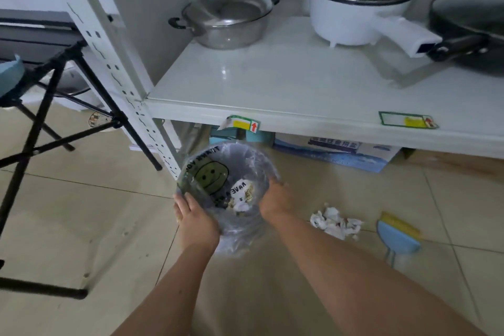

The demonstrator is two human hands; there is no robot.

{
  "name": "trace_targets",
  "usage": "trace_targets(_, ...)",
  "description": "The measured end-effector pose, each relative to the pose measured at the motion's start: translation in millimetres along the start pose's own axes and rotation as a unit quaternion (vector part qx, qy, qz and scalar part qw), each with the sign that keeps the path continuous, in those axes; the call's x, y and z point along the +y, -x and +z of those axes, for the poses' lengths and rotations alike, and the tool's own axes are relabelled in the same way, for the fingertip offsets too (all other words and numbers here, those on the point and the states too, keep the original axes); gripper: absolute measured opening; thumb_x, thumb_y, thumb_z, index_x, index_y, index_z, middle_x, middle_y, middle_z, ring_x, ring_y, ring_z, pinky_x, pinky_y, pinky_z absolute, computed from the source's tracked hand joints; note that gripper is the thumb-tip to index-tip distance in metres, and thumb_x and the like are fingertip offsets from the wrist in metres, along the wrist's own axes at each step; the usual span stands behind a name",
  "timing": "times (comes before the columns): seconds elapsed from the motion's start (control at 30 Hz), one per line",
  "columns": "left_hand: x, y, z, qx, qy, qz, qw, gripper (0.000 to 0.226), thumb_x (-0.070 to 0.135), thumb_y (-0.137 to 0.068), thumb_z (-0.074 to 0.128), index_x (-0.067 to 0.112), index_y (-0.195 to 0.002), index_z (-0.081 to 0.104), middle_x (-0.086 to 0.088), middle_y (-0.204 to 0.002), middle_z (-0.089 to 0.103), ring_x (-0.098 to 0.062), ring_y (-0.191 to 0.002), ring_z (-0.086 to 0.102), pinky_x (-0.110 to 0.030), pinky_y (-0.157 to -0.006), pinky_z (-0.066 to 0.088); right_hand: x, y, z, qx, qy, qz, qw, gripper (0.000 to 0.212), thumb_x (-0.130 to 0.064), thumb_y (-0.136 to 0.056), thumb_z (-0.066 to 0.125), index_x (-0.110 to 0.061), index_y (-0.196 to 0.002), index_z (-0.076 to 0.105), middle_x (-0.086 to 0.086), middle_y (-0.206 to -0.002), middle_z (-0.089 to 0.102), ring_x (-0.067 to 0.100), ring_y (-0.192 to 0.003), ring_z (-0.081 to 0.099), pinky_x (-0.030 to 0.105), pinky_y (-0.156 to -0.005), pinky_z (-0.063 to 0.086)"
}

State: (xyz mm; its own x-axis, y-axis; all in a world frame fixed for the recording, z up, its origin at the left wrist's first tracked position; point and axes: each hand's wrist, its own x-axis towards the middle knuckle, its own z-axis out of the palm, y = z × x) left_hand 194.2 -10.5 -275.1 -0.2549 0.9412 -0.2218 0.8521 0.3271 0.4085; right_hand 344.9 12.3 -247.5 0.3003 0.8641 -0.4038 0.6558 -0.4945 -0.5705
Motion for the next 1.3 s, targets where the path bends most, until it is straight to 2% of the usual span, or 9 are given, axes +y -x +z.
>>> trace_targets(0.23,59.7,-14.2,30.4,-0.017,-0.008,0.061,0.998,0.081,-0.001,-0.088,0.051,-0.003,-0.149,-0.002,-0.017,-0.158,-0.013,-0.03,-0.148,-0.007,-0.034,-0.118,0.017,45.0,-28.9,-37.7,0.041,-0.021,0.038,0.998,0.062,-0.001,-0.094,0.041,-0.02,-0.15,0.023,0.019,-0.139,0.038,0.035,-0.117,0.054,0.04,-0.103,0.045)
trace_targets(0.4,98.2,-4.6,43.6,0.034,-0.094,0.068,0.993,0.064,0.019,-0.098,0.033,0.006,-0.151,-0.001,-0.012,-0.159,-0.011,-0.027,-0.148,-0.013,-0.054,-0.117,-0.004,66.9,-29.8,-51.7,0.085,-0.044,0.023,0.995,0.061,-0.021,-0.097,0.039,-0.034,-0.15,0.013,0.014,-0.128,0.044,0.036,-0.105,0.058,0.04,-0.083,0.049)
trace_targets(0.53,139.6,14.2,58.9,0.042,-0.088,0.15,0.984,0.058,0.026,-0.102,0.024,0.009,-0.152,0.002,-0.008,-0.16,-0.011,-0.022,-0.147,-0.015,-0.053,-0.115,-0.012,85.6,-27.4,-65.9,0.131,-0.064,0.042,0.988,0.054,-0.033,-0.099,0.034,-0.026,-0.15,0.017,0.015,-0.144,0.035,0.036,-0.126,0.045,0.045,-0.099,0.042)
trace_targets(0.73,187.5,45.0,100.2,0.075,-0.067,0.318,0.943,0.056,0.028,-0.1,0.025,0.004,-0.15,0.016,-0.014,-0.16,0.006,-0.023,-0.148,-0.004,-0.044,-0.113,-0.024,130.4,-29.1,-84.1,0.149,-0.088,0.066,0.983,0.046,-0.027,-0.098,0.036,-0.019,-0.142,0.032,0.014,-0.14,0.038,0.036,-0.12,0.047,0.041,-0.097,0.041)
trace_targets(0.83,196.5,59.7,125.0,0.062,-0.062,0.431,0.898,0.051,0.024,-0.092,0.031,-0.001,-0.135,0.042,-0.02,-0.144,0.045,-0.029,-0.139,0.023,-0.041,-0.115,-0.007,159.3,-36.4,-87.4,0.134,-0.09,0.091,0.983,0.046,-0.023,-0.097,0.037,-0.017,-0.142,0.033,0.013,-0.144,0.036,0.035,-0.126,0.043,0.04,-0.1,0.039)
trace_targets(0.97,178.0,65.3,167.7,0.023,-0.041,0.52,0.853,0.049,0.018,-0.087,0.034,0.0,-0.133,0.034,-0.022,-0.138,0.05,-0.03,-0.135,0.026,-0.039,-0.116,0.013,197.4,-49.7,-80.3,0.112,-0.076,0.128,0.982,0.052,-0.014,-0.096,0.038,-0.013,-0.146,0.027,0.017,-0.144,0.033,0.035,-0.128,0.041,0.039,-0.103,0.039)
trace_targets(1.07,164.2,61.5,190.7,-0.044,-0.05,0.487,0.871,0.053,0.022,-0.087,0.033,0.0,-0.135,0.036,-0.021,-0.139,0.049,-0.029,-0.138,0.029,-0.034,-0.112,0.026,219.9,-64.0,-65.5,0.081,-0.068,0.146,0.984,0.054,-0.011,-0.095,0.039,-0.015,-0.148,0.025,0.015,-0.146,0.031,0.034,-0.13,0.039,0.039,-0.104,0.037)
trace_targets(1.17,152.8,51.5,212.4,-0.164,-0.082,0.393,0.901,0.063,0.036,-0.096,0.021,0.007,-0.151,0.01,-0.01,-0.16,0.01,-0.022,-0.149,0.003,-0.028,-0.118,-0.001,237.9,-78.4,-50.8,0.047,-0.048,0.151,0.986,0.058,-0.016,-0.094,0.043,-0.017,-0.148,0.024,0.013,-0.149,0.03,0.033,-0.134,0.037,0.039,-0.108,0.035)
trace_targets(1.3,144.7,36.4,241.6,-0.249,-0.163,0.292,0.909,0.099,0.047,-0.086,0.059,0.013,-0.151,-0.008,-0.006,-0.16,-0.008,-0.025,-0.148,0.001,-0.045,-0.118,0.02,259.3,-94.4,-38.0,-0.018,-0.017,0.155,0.988,0.069,-0.013,-0.09,0.051,-0.022,-0.15,0.019,0.011,-0.153,0.023,0.035,-0.137,0.033,0.04,-0.11,0.034)
